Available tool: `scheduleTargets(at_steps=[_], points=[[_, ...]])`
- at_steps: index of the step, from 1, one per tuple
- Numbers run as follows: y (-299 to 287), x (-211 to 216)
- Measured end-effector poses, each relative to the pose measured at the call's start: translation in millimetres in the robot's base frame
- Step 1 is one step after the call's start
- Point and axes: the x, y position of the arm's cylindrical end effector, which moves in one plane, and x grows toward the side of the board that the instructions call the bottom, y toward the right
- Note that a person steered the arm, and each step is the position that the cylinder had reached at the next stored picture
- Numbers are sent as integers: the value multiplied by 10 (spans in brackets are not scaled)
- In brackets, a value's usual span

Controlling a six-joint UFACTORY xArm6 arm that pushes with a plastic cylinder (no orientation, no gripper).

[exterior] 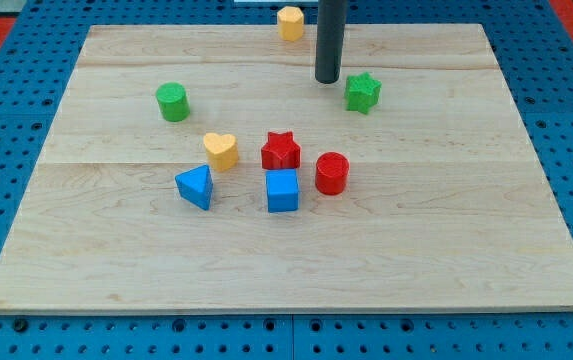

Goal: Slide the yellow hexagon slightly left

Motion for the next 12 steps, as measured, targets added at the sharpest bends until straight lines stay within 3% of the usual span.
scheduleTargets(at_steps=[12], points=[[-897,-612]])
